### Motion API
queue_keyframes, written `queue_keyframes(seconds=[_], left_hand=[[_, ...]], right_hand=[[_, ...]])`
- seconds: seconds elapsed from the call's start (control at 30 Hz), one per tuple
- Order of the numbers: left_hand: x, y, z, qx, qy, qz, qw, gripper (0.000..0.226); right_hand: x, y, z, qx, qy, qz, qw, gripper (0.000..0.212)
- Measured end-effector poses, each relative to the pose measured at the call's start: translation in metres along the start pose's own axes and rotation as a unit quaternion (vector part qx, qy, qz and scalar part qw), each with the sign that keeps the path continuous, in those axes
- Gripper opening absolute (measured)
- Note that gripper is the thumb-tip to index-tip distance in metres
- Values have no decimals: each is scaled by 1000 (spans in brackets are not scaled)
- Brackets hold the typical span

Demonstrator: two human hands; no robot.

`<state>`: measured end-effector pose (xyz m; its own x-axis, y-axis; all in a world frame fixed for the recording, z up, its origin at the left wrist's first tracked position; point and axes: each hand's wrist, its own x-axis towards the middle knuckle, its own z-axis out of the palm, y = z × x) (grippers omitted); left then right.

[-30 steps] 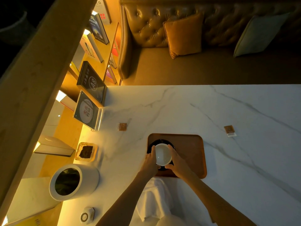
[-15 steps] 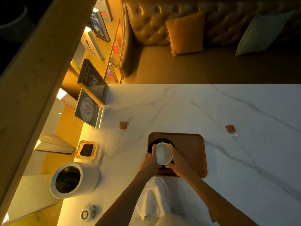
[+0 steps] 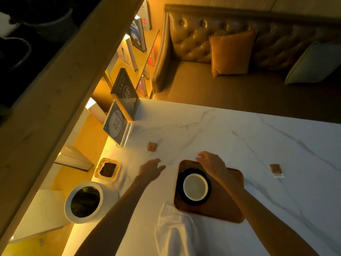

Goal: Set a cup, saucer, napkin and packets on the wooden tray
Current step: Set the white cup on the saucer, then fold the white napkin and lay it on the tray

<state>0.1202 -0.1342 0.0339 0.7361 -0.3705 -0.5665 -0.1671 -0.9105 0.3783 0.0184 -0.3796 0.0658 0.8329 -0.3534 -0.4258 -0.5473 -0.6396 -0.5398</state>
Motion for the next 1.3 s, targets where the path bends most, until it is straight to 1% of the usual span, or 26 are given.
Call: queue_keyframes(seconds=[0.13,0.23,0.33,0.4,0.5,0.6,0.7,0.73,0.83,0.87,1.03,1.13,1.2,1.27,1.3], left_hand=[[27,-17,-34,-17,65,-30,997,44],[49,-24,-47,-18,96,-47,994,36],[72,-31,-51,-43,112,-80,990,26],[86,-37,-48,-70,117,-94,986,23],[103,-45,-41,-90,130,-96,983,26],[115,-54,-31,-120,134,-96,979,29],[125,-61,-21,-150,135,-93,975,25],[128,-62,-19,-162,137,-92,973,24],[132,-59,-11,-189,150,-92,966,19],[132,-58,-9,-197,155,-93,963,19],[131,-55,-4,-220,168,-95,956,22],[123,-54,-5,-240,168,-99,951,30],[112,-54,-2,-239,175,-105,949,32],[94,-58,7,-221,178,-105,953,29],[81,-61,15,-207,173,-103,958,26]], right_hand=[[42,-57,6,-24,10,-23,999,31],[69,-91,28,-47,-12,-30,998,31],[93,-116,58,-77,-34,-15,996,31],[108,-127,79,-83,-38,6,996,29],[127,-134,106,-75,-47,36,995,24],[141,-136,125,-18,-38,58,997,26],[151,-137,141,13,-27,51,998,25],[153,-137,146,24,-26,48,998,29],[154,-140,157,47,-33,37,998,51],[154,-140,160,49,-30,34,998,51],[152,-139,166,79,-22,33,996,38],[145,-140,158,80,-39,35,995,39],[136,-140,153,64,-35,28,997,37],[119,-137,153,37,-34,7,999,31],[106,-133,155,17,-46,-8,999,29]])
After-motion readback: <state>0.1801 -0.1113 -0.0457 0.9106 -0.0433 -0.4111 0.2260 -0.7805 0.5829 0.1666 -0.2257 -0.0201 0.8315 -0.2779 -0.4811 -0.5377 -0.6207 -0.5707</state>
